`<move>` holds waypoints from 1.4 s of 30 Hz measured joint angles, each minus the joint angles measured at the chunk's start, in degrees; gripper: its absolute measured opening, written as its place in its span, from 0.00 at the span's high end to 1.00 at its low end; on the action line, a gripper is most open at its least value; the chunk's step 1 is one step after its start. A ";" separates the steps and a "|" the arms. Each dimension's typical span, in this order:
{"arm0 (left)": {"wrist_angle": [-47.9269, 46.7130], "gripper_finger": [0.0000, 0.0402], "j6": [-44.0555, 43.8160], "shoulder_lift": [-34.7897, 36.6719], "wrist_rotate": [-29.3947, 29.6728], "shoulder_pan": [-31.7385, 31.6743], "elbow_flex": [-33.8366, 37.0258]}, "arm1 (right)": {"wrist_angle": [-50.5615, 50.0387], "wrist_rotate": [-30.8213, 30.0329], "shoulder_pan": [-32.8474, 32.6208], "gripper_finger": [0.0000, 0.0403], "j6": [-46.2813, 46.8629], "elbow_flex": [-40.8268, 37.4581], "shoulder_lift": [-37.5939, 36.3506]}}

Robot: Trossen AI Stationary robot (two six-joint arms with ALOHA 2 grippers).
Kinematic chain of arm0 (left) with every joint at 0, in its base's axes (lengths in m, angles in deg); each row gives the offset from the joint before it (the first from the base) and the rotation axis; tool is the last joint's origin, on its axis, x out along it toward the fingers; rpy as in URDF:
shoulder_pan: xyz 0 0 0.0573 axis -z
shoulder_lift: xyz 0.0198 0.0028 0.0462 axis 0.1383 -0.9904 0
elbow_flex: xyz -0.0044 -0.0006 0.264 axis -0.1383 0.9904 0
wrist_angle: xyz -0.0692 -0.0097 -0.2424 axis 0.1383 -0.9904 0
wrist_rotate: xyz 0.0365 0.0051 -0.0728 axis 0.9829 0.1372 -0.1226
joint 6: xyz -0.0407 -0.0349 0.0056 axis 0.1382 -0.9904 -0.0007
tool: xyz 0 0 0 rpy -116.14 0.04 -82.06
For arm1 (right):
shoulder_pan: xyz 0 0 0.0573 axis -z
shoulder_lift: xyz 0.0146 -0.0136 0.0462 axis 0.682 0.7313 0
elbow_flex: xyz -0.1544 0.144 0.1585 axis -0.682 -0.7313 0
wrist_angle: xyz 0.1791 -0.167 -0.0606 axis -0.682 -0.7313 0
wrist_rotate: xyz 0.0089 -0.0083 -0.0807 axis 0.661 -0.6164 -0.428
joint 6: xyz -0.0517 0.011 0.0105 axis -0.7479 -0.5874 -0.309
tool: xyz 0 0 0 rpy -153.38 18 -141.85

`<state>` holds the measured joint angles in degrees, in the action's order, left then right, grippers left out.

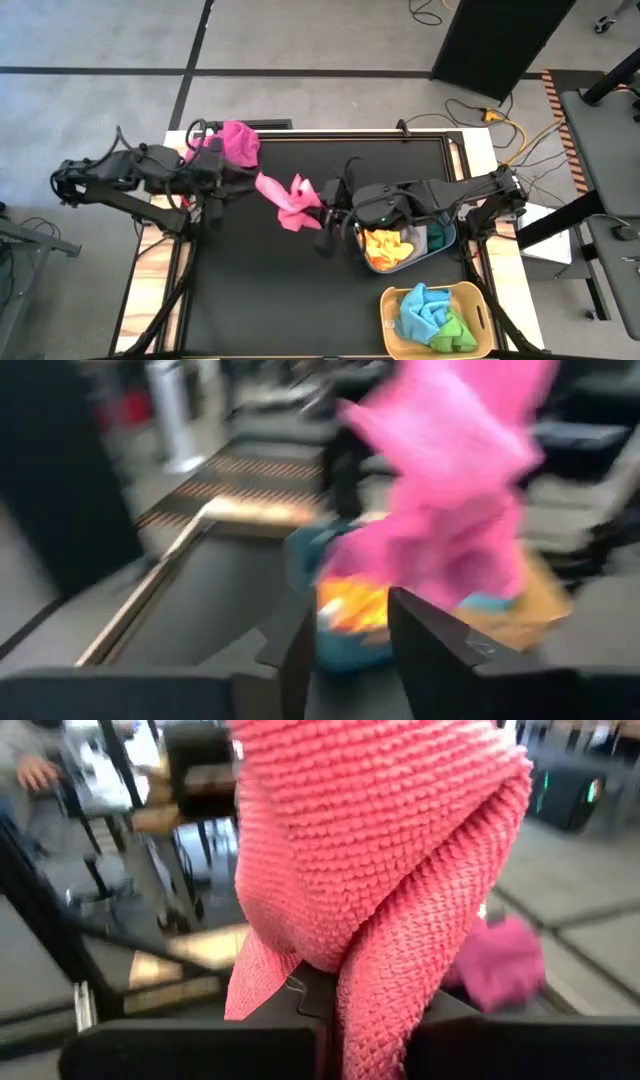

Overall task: Sort towels by color in basket
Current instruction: Put the bottom pink towel into the yellow bin

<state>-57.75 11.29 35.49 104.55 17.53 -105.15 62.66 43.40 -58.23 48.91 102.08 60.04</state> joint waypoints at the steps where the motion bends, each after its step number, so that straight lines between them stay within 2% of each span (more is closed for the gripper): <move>1: -2.98 0.70 -0.90 0.95 2.38 0.00 0.02 | -2.81 0.10 -0.02 0.95 2.04 0.37 -0.07; 4: -12.40 0.65 -4.98 2.84 9.76 0.00 0.15 | -11.69 2.44 -0.61 0.95 10.13 1.45 -1.06; 10: -27.88 0.61 -18.93 3.93 19.79 -0.04 0.29 | -30.15 13.10 -3.31 0.95 29.83 2.30 -2.07; 13: -32.17 0.58 -24.13 3.73 20.44 -0.07 1.41 | -39.87 17.71 -5.62 0.95 41.20 2.21 -1.95; 16: -32.31 0.53 -26.98 4.08 20.46 -0.04 4.35 | -48.71 22.94 -8.53 0.96 51.95 2.21 -1.97; 22: -30.50 0.45 -29.18 4.12 20.42 -0.07 10.21 | -60.81 35.01 -16.52 0.96 66.36 2.11 -1.86; 24: -30.08 0.43 -29.60 4.17 20.72 -0.07 11.68 | -65.21 37.37 -19.36 0.96 72.64 2.05 -1.86; 27: -30.56 0.41 -32.08 4.62 21.78 -1.26 14.47 | -64.74 37.67 -22.94 0.96 79.60 0.64 -2.48; 33: -30.11 0.41 -33.33 4.91 14.32 -11.49 18.07 | -64.94 37.71 -28.09 0.96 88.87 -3.80 -4.26; 39: -26.68 0.41 -24.56 2.60 5.97 -23.62 18.36 | -65.04 38.14 -31.34 0.96 96.35 -8.70 -8.89; 42: -24.60 0.41 -21.73 1.44 2.39 -26.70 18.42 | -65.09 38.15 -32.53 0.96 99.16 -10.87 -10.57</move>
<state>-82.35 -10.45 36.93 106.94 -9.17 -86.73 -2.43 81.56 -90.76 148.08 91.21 49.47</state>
